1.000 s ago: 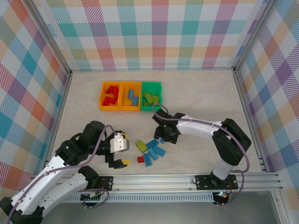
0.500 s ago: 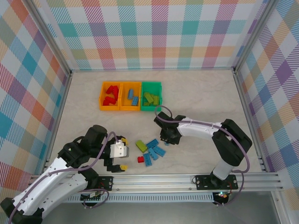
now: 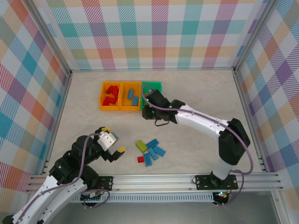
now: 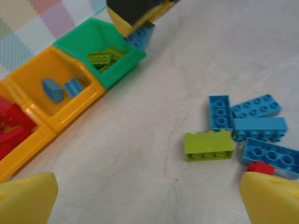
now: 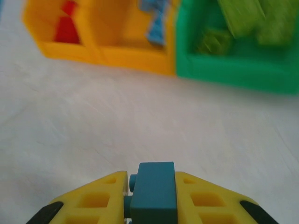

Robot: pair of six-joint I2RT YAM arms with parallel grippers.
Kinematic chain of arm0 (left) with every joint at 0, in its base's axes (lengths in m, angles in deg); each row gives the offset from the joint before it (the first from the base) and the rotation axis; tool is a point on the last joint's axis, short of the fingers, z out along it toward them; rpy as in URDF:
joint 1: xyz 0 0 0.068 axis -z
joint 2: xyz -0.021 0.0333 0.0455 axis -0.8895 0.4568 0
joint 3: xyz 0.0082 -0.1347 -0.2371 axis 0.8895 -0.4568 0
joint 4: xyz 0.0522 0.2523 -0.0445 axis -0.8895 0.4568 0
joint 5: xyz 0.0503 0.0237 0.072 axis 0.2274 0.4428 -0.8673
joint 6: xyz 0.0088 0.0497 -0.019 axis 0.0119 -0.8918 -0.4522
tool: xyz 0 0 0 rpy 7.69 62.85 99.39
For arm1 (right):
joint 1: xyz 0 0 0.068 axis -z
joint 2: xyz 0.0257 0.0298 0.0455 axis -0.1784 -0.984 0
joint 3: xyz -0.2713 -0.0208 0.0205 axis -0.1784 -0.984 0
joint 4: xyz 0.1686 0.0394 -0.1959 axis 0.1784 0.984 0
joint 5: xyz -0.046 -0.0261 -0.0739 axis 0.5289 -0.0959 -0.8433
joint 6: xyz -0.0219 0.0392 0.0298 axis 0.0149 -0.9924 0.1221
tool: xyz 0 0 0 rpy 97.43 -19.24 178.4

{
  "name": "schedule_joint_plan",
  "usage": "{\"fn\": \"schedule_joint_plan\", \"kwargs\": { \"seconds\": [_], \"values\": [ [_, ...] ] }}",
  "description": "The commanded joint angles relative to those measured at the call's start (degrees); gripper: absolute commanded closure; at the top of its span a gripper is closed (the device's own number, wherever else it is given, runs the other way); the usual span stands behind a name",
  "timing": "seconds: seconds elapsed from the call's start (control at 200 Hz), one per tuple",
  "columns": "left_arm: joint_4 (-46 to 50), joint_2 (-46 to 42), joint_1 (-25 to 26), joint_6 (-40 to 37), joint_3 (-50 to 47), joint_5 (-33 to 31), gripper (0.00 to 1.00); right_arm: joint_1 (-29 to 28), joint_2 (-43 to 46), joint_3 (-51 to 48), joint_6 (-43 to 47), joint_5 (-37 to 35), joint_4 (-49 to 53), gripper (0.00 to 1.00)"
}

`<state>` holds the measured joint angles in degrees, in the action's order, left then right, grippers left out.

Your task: Sort the legos into containers by color

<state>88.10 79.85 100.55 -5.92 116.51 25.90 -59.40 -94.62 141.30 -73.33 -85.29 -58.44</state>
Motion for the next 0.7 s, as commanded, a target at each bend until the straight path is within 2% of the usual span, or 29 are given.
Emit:
{"fn": "schedule_joint_plan", "kwargs": {
  "seconds": [0.0, 0.175, 0.3, 0.385, 0.53, 0.625, 0.695],
  "values": [
    [0.5, -0.7, 0.2, 2.8, -0.9, -6.1, 0.0, 0.7, -7.3, 6.7, 12.6, 1.0, -4.9, 0.8],
    [-2.4, 1.3, 0.1, 1.9, -2.3, -1.2, 0.0, 2.9, -19.8, 21.7, 15.7, 2.8, -3.1, 0.77],
    [-0.9, 6.1, -0.3, -1.3, -1.8, -1.4, 0.0, 3.8, -27.4, 31.8, 15.9, 0.9, -0.3, 0.74],
    [0.1, 9.4, -0.9, -2.3, -1.0, -2.1, 0.0, 4.4, -31.6, 38.1, 15.5, -0.3, 2.4, 0.65],
    [-0.6, 10.9, -2.0, -2.5, -1.1, 0.3, 0.0, 4.9, -34.2, 43.1, 15.9, -0.9, 5.3, 0.56],
    [-1.2, 10.7, -2.8, -2.1, -1.6, 1.0, 0.0, 4.9, -33.4, 43.6, 16.7, -0.8, 6.6, 0.55],
    [-2.9, 10.9, -3.1, 1.0, -1.7, -0.3, 0.0, 4.9, -31.5, 42.7, 17.4, -0.6, 7.6, 0.55]
  ]
}}
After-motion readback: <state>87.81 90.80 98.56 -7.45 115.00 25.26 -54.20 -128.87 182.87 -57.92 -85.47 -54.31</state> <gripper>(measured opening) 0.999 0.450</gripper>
